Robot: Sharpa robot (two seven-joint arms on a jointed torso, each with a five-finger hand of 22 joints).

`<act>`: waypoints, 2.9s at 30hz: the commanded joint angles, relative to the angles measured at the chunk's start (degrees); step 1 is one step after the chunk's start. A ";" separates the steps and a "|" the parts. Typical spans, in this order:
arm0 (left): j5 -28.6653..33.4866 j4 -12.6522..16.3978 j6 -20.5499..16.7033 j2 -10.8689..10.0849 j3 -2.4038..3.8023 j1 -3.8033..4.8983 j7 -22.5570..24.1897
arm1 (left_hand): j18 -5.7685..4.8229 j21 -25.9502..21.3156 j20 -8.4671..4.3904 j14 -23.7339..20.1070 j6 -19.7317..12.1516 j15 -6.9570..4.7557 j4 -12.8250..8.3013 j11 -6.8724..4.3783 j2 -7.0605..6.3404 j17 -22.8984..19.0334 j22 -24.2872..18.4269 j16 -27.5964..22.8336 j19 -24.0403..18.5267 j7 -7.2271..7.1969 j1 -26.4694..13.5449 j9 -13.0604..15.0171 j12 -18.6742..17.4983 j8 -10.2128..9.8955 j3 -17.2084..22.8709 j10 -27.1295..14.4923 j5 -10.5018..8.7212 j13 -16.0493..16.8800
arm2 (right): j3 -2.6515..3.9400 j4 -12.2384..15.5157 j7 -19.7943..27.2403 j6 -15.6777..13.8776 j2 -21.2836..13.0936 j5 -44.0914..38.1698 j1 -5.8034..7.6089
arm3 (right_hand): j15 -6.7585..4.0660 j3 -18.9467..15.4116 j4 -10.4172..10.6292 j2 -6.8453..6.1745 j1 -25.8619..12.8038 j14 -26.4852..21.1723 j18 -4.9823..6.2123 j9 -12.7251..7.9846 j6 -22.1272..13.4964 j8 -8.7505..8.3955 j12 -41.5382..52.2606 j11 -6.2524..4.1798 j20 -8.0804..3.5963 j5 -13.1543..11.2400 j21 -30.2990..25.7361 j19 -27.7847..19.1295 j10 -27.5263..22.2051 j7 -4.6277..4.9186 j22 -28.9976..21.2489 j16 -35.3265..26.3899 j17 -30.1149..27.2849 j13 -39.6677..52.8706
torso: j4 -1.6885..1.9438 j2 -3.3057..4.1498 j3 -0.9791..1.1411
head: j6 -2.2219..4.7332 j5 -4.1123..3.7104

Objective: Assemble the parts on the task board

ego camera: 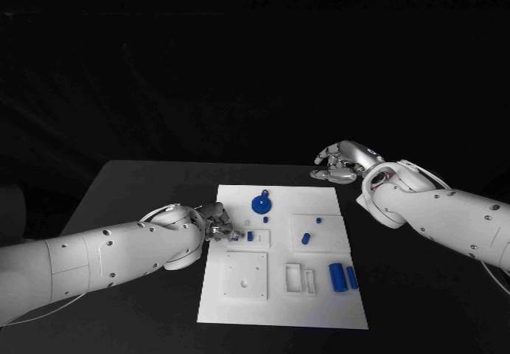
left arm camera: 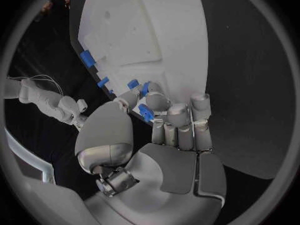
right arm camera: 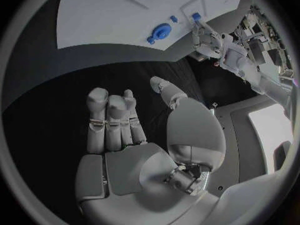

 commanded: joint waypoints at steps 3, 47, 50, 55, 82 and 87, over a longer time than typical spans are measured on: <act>-0.25 -0.46 0.69 0.41 0.01 -0.03 -0.05 | 0.49 -0.30 -6.68 -0.10 0.31 -0.43 0.71 0.02 -0.16 0.10 0.09 0.24 0.29 0.21 -0.61 0.13 0.22 -0.33 0.01 -0.27 -0.38 -0.07 | 0.02 0.02 0.49 0.63 0.04 -0.46 -0.04 | 0.05 -0.16 0.10 -0.02 -0.42 0.37 4.87 -0.09 0.12 -0.01 0.34 0.25 -0.38 0.44 -0.38 0.17 -0.11 0.41 0.80 -0.23 0.09 -0.09 | -0.04 0.01 -0.02 | 0.13 -0.02; 5.79 -1.61 -4.22 0.27 1.34 0.01 3.84 | 0.28 -2.59 -6.00 -4.30 -6.81 0.27 5.43 1.64 -3.25 -1.79 -0.27 -3.71 -3.16 2.04 -2.91 -0.14 -3.60 -3.91 -4.19 -4.60 -3.16 -1.63 | 0.02 -0.13 0.57 0.39 0.02 -0.49 -0.19 | 0.06 -0.43 0.57 -0.13 -1.23 0.42 4.87 -0.16 0.05 -0.04 0.41 0.26 -0.36 1.18 -0.45 0.21 -0.12 0.43 0.84 -0.32 0.14 -0.24 | 0.00 -0.05 -0.05 | 0.37 -0.39; 9.66 -1.50 -5.46 0.19 1.79 0.03 6.73 | -0.83 -5.28 -4.85 -7.83 -11.72 2.18 4.81 3.52 -3.31 -3.32 -1.11 -6.73 -6.53 4.17 -1.72 -2.31 -6.67 -7.01 -5.04 -8.67 -3.12 -2.69 | 0.02 -0.17 0.57 0.36 0.04 -0.49 -0.20 | 0.06 -0.44 0.59 -0.13 -1.26 0.42 4.87 -0.16 0.03 -0.04 0.41 0.26 -0.36 1.19 -0.46 0.21 -0.12 0.43 0.84 -0.32 0.15 -0.25 | 0.01 -0.01 -0.05 | 0.47 -0.44; 14.74 -1.69 -7.62 0.40 2.84 0.05 11.09 | -2.21 -8.36 -3.51 -11.71 -15.12 4.59 3.92 5.65 -3.10 -5.44 -2.11 -10.67 -10.16 6.21 0.02 -4.72 -10.95 -9.31 -5.32 -13.00 -3.13 -4.35 | 0.02 -0.18 0.56 0.39 0.10 -0.49 -0.21 | 0.07 -0.46 0.61 -0.14 -1.30 0.42 4.87 -0.17 0.01 -0.05 0.41 0.26 -0.36 1.21 -0.46 0.21 -0.13 0.43 0.84 -0.33 0.15 -0.26 | 0.03 -0.04 -0.03 | 0.69 -0.49; -10.06 -7.91 -6.63 9.13 3.06 0.23 23.03 | -1.13 -11.90 2.14 -13.03 -17.06 10.78 -15.89 12.66 2.30 -7.48 -1.02 -13.81 -11.26 9.49 20.68 -16.97 -43.70 -11.26 3.10 -17.98 1.64 -15.60 | 0.02 -0.32 0.68 0.37 0.50 -0.43 -0.21 | 0.07 -0.26 0.44 0.03 -0.96 0.44 4.87 -0.22 -0.12 -0.11 0.45 0.27 -0.43 1.25 -0.49 0.23 -0.14 0.44 0.86 -0.36 0.18 -0.33 | -0.12 0.10 -0.01 | 1.66 -1.18; -15.27 -9.52 -4.98 11.08 2.99 0.22 21.17 | -0.97 -11.75 2.19 -12.93 -17.04 10.87 -15.74 12.65 2.26 -7.31 -0.87 -13.45 -10.98 9.53 20.40 -17.30 -44.34 -11.30 2.90 -17.71 1.46 -15.80 | 0.02 -0.33 0.72 0.36 0.67 -0.43 -0.21 | 0.07 -0.25 0.44 0.04 -0.94 0.45 4.87 -0.22 -0.11 -0.11 0.45 0.27 -0.43 1.25 -0.49 0.23 -0.13 0.44 0.86 -0.36 0.18 -0.33 | -0.07 0.06 -0.05 | 1.59 -1.34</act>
